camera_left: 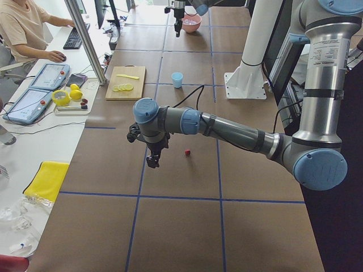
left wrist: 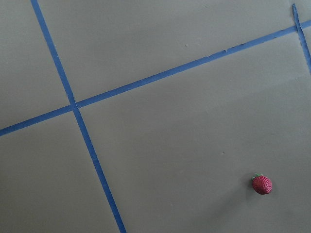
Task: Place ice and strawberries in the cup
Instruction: 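Move the right gripper over the blue cup and drop the ice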
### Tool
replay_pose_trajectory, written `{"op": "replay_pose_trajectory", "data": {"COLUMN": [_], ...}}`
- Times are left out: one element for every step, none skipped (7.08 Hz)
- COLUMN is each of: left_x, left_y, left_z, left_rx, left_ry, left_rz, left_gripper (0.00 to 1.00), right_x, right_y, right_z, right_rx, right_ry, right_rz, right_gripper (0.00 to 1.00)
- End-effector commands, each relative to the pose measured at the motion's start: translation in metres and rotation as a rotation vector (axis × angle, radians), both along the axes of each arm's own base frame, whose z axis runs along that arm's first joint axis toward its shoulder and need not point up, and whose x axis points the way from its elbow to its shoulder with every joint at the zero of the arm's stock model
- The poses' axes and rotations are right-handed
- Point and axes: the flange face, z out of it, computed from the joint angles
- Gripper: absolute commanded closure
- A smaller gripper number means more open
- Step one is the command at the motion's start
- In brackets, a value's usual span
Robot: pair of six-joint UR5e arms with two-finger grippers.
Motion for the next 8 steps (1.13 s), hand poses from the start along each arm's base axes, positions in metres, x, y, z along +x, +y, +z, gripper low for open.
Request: {"op": "replay_pose_trajectory", "data": {"left_x": [0.0, 0.0, 0.0, -0.001, -0.001, 0.0, -0.001, 0.0], "left_y": [0.0, 0.0, 0.001, 0.002, 0.002, 0.002, 0.002, 0.002], "left_z": [0.001, 0.001, 0.001, 0.002, 0.001, 0.001, 0.001, 0.001], "left_rx": [-0.002, -0.002, -0.002, -0.003, -0.002, -0.002, -0.002, -0.002], "left_ry": [-0.001, 0.001, 0.001, 0.001, 0.001, 0.001, 0.001, 0.001], "left_rz": [0.001, 0.002, 0.002, 0.0, 0.0, 0.002, 0.0, 0.002], "left_gripper": [0.0, 0.0, 0.0, 0.0, 0.0, 0.0, 0.0, 0.0], "right_x": [-0.117, -0.15, -0.176, -0.182, -0.189, -0.194, -0.2, -0.201], "right_y": [0.008, 0.017, 0.022, 0.024, 0.021, 0.016, 0.011, 0.009], "right_z": [-0.087, -0.102, -0.106, -0.102, -0.105, -0.109, -0.111, -0.109], "right_rx": [-0.071, -0.052, -0.06, -0.064, -0.064, -0.055, -0.056, -0.048], "right_ry": [-0.056, -0.053, -0.037, -0.027, -0.022, -0.018, -0.011, -0.002], "right_rz": [0.066, 0.08, 0.067, 0.06, 0.063, 0.079, 0.089, 0.099], "right_gripper": [1.0, 0.99, 0.99, 0.98, 0.96, 0.82, 0.63, 0.22]}}
